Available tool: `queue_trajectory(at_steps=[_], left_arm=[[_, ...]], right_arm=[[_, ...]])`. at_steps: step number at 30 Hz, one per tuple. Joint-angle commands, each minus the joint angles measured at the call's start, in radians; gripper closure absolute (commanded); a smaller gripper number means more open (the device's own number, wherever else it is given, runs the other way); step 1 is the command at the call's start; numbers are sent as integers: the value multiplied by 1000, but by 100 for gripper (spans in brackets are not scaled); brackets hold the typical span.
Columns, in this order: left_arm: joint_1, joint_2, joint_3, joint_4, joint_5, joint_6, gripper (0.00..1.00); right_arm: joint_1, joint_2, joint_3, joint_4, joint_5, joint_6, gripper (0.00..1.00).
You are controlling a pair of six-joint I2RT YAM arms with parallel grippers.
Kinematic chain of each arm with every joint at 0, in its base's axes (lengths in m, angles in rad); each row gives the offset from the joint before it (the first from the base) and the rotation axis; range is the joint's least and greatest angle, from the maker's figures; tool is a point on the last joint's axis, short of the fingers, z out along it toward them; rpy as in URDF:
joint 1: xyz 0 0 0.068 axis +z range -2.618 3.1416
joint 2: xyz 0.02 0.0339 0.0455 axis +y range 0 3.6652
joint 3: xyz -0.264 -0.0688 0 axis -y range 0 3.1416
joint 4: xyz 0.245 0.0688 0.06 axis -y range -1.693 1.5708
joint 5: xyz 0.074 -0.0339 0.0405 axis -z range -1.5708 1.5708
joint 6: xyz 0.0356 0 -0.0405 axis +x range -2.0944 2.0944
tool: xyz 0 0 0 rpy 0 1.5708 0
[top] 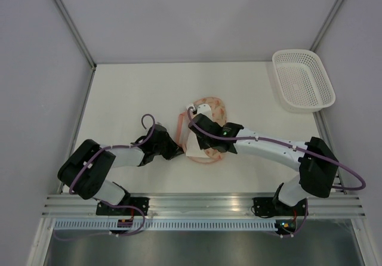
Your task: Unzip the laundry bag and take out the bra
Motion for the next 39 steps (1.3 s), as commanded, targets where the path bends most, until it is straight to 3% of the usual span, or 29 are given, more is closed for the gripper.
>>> queue_trajectory(at_steps=[1,7,12,18,20,21,22,23,27,35,36,37,39], left_arm=[[5,-17,-15,22,8,-15,98],[14,-91,-12,-42,30,-1,98],[19,-224,-4,-136,18,36,98],[31,-351,-1,-237,13,57,98],[31,-378,-1,-278,14,60,98],[31,-404,-2,-286,14,62,98],[31,-419,-2,-306,13,63,98],[33,-434,-2,-315,10,64,98],[42,-526,2,-375,4,71,98],[45,-737,36,-501,-38,88,98],[45,-746,40,-513,-39,91,98],[45,-752,44,-518,-41,94,98],[45,-763,47,-524,-42,94,98]], right_arm=[[-32,-26,37,-177,295,135,100],[-154,-135,-66,-331,469,435,100],[-239,-296,-185,-299,486,500,100],[-334,-254,-231,-305,488,565,100],[-354,-199,-239,-279,470,548,88],[-375,-176,-236,-262,441,542,75],[-385,-151,-232,-256,436,534,52],[-388,-108,-215,-254,427,525,48],[-389,-117,-205,-307,455,551,41],[-389,-332,-86,-449,629,533,35],[-388,-336,-72,-439,621,511,34],[-389,-353,-72,-396,526,380,34],[-389,-373,-99,-189,361,228,33]])
